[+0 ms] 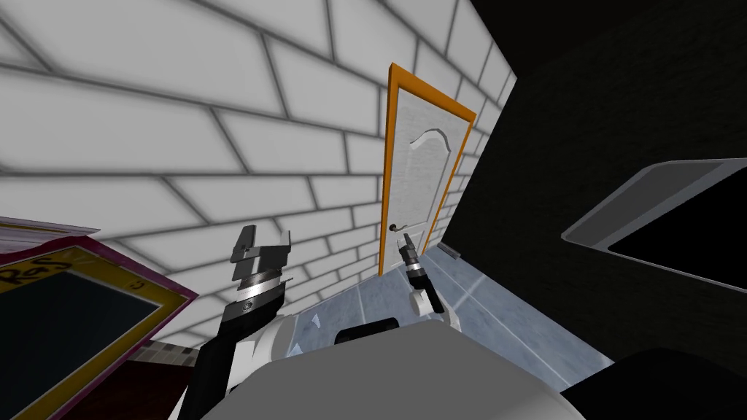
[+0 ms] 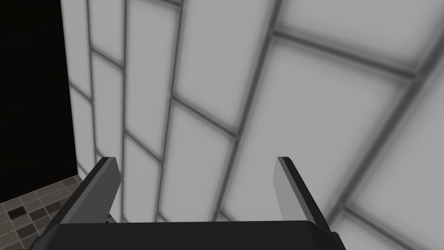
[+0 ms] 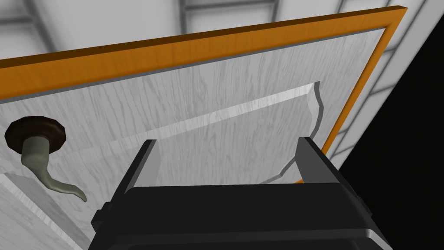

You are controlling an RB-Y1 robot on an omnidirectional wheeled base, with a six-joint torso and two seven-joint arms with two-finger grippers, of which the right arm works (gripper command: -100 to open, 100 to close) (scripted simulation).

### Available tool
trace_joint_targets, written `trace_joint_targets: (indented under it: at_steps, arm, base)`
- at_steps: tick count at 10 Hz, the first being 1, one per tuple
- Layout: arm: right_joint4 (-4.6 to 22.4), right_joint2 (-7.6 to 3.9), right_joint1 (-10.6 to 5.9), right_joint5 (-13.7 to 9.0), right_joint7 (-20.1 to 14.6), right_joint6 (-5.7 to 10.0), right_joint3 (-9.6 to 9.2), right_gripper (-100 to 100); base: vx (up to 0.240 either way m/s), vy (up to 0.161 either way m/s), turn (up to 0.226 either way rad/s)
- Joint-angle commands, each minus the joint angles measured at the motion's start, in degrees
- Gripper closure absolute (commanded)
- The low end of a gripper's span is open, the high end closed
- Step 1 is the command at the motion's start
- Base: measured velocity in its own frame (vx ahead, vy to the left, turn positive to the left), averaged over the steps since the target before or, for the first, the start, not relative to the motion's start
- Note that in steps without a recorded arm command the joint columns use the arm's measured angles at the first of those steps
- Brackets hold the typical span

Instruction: Pull the door open

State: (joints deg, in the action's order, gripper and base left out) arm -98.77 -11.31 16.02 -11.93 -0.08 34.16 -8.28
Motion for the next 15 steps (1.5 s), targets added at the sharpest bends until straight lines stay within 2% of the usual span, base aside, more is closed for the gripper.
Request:
trace_joint_targets:
  at_steps: [1, 2, 3, 4, 5, 7, 8, 10, 11, 12, 13, 15]
  arm:
    - [1.88, -0.5, -0.67, -0.52, -0.01, 0.2, -0.05, -100]
    - [3.99, -1.36, -1.44, -1.42, 0.11, 0.51, -0.4, -100]
    - [4.35, -1.36, -1.44, -1.42, 0.11, 0.51, -0.4, -100]
    - [6.4, -2.22, -2.21, -2.33, 0.22, 0.82, -0.74, -100]
    - [6.83, -2.22, -2.21, -2.33, 0.22, 0.82, -0.74, -100]
    - [10.65, -3.93, -3.75, -4.15, 0.45, 1.45, -1.43, -100]
    - [11.77, -3.93, -3.75, -4.15, 0.45, 1.45, -1.43, -100]
    - [15.47, -5.58, -5.24, -5.91, 0.68, 2.05, -2.09, -100]
    - [16.57, -5.58, -5.24, -5.91, 0.68, 2.05, -2.09, -100]
    - [18.07, -6.4, -5.98, -6.78, 0.79, 2.35, -2.42, -100]
    - [18.94, -6.4, -5.98, -6.78, 0.79, 2.35, -2.42, -100]
    - [22.84, -7.95, -7.38, -8.44, 1.0, 2.92, -3.05, -100]
  base:
    - [0.027, -0.049, 0.055]
    - [0.029, -0.058, 0.107]
    - [0.019, -0.057, 0.069]
    - [0.014, -0.07, 0.116]
    - [0.015, -0.059, 0.066]
    - [0.029, -0.076, 0.149]
    - [0.021, -0.076, 0.079]
    - [0.029, -0.086, 0.133]
    - [0.023, -0.073, 0.084]
    - [0.01, -0.062, 0.1]
    - [0.012, -0.054, 0.061]
    - [0.02, -0.08, 0.135]
